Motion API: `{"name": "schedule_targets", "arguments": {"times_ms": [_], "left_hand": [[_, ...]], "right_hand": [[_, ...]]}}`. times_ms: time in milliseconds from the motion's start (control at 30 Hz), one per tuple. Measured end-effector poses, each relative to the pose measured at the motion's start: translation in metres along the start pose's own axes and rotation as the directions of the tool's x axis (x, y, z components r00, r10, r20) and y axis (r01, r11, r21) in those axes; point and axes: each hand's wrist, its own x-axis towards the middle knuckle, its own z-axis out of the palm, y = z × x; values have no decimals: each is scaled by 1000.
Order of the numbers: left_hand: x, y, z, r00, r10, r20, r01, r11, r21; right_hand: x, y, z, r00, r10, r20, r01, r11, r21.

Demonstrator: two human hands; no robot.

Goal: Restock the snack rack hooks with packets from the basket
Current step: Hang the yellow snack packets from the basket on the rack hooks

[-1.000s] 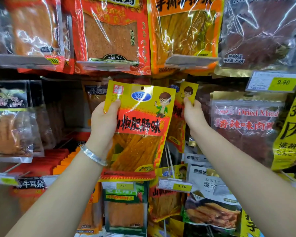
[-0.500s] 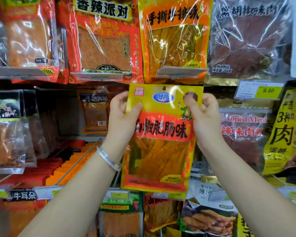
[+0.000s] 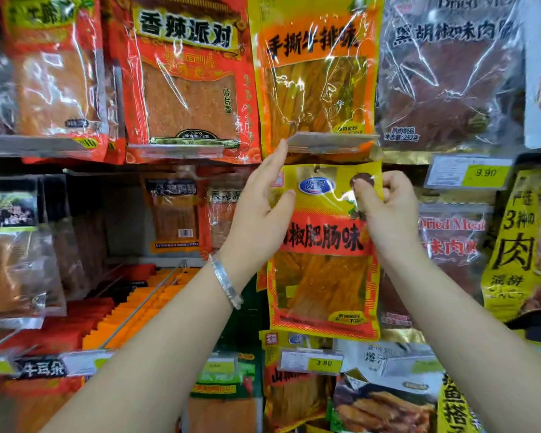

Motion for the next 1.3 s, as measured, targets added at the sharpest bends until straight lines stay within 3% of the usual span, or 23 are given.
{"name": "schedule_targets", "arguments": {"times_ms": [267, 400, 467, 533, 633, 700, 800, 933, 1133, 1300], "left_hand": [[-1, -5, 1, 1000, 15, 7, -15, 1000, -27], [-13, -27, 5, 999, -10, 35, 8, 998, 54], [-24, -46, 6, 996, -42, 83, 30, 990, 140], [-37, -66, 7, 987, -99, 129, 63, 965, 255], [-56, -95, 7, 971, -114, 212, 15, 908, 419], [-64, -111, 8, 960, -99, 263, -57, 849, 526], [-66, -130, 11, 946, -91, 311, -132, 768, 627], [-55, -149, 14, 926, -123, 356, -170, 708, 685], [-22, -186, 16, 888, -159, 432, -205, 704, 680], [-2, -213, 21, 810, -259, 525, -230, 684, 692]], "right_hand": [[2, 8, 2, 1000, 13, 15, -12, 998, -65], [-3, 15, 1, 999, -36, 15, 38, 992, -116], [-16, 20, -4, 991, -132, -31, 122, 968, -222], [-34, 31, -6, 949, -315, -8, 283, 863, -419], [-62, 52, -4, 849, -465, 250, 506, 581, -638], [-73, 69, 2, 810, -438, 390, 576, 469, -670], [-77, 88, 12, 820, -331, 467, 571, 408, -712], [-58, 100, 30, 852, -211, 479, 521, 419, -743], [-23, 128, 61, 871, 3, 491, 442, 430, -787], [-1, 146, 78, 873, 146, 466, 364, 443, -820]]}}
